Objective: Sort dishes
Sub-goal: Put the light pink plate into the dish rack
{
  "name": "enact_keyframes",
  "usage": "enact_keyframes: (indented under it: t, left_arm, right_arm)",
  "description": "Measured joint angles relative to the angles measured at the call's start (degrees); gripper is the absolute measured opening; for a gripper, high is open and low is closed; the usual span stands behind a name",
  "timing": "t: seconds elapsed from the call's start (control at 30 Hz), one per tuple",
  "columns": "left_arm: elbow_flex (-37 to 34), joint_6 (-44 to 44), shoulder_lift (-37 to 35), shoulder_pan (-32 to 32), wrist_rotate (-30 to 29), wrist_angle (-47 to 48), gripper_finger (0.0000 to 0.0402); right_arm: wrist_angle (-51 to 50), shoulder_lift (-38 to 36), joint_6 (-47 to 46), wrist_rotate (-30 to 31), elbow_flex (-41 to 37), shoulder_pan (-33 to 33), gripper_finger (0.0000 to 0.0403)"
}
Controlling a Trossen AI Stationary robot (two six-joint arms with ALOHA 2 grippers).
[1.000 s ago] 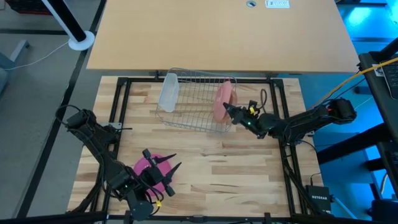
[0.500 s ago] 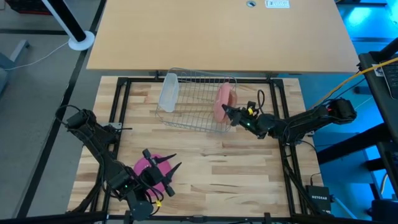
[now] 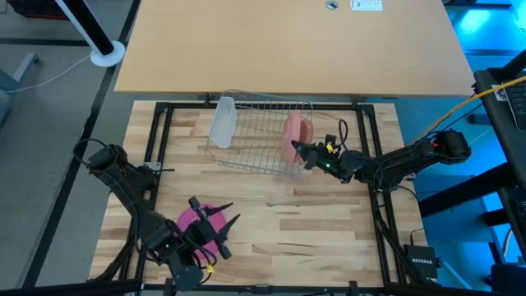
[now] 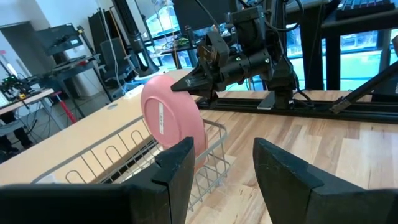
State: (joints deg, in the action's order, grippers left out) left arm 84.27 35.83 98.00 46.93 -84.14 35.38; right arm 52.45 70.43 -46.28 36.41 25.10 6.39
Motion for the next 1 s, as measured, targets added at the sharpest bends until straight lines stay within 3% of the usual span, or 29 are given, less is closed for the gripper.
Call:
enact_keyframes:
  t: [0.53,1.0]
  left_arm:
    - [0.0,-1.33,0.0,-0.61,-0.02,0.02,0.0155]
    - [0.0,-1.19,0.0,-0.93,0.26,0.0,0.0155]
  right_arm:
    - [0.6,1.63,-2.9,2.3,0.02,-0.04,0.0007]
    - [11.79,5.04,1.38,3.01,0.07,-0.41,0.0007]
